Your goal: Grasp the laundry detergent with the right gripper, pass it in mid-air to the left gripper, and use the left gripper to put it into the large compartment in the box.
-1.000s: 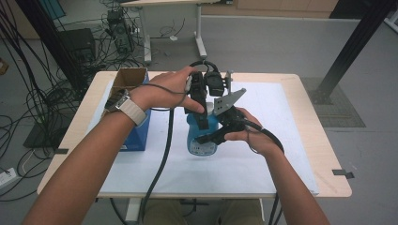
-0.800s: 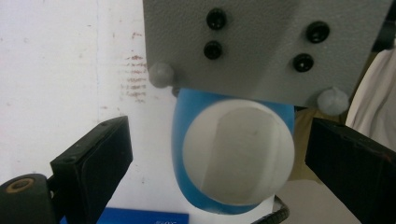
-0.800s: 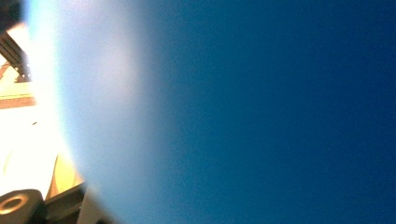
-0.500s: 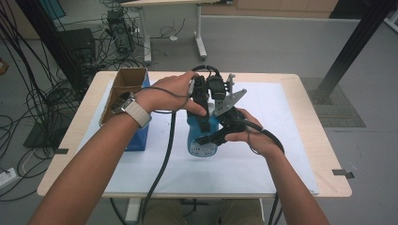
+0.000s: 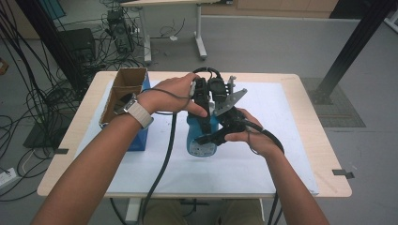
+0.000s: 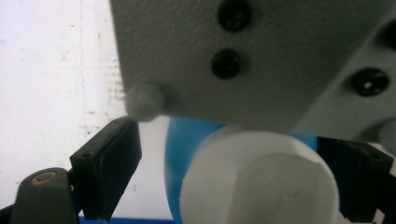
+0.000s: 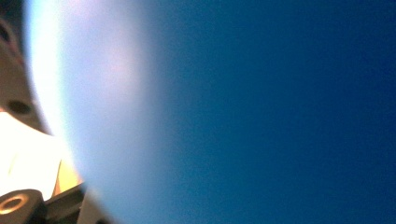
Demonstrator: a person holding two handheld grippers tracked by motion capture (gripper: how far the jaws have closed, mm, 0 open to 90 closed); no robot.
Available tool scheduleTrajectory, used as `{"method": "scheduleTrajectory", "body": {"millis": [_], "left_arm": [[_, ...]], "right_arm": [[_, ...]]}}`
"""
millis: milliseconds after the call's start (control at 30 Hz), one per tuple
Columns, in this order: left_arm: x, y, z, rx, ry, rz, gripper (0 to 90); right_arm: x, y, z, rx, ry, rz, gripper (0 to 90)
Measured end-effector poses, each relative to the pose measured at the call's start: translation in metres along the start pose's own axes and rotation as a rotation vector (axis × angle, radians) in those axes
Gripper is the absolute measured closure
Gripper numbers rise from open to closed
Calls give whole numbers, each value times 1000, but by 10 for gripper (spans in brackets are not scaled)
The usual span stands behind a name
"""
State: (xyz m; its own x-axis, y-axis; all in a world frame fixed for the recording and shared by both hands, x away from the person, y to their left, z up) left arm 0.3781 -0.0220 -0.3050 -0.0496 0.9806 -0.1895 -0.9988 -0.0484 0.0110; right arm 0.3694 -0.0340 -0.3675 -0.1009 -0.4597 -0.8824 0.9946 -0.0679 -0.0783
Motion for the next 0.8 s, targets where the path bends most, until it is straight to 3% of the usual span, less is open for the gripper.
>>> {"method": "scheduleTrajectory", "body": {"millis": [800], "left_arm": [[3,2,-7,41,-5,0,246]], "right_arm": [[-2,0,0,-2,4,16,437]]}}
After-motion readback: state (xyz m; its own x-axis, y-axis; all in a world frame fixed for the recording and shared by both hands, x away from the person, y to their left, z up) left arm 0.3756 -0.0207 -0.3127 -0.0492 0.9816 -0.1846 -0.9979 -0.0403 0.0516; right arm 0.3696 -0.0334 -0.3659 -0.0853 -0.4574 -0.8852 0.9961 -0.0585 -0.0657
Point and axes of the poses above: each handheld gripper's, and its own axes: z roughly backward along the jaws, x roughly out of its underside, y roughly to its right, the point moved 10 cm from there along -z, roughly forward along the jaws, and after that the axes turned 5 degrees about y, right-handed, at the moved point
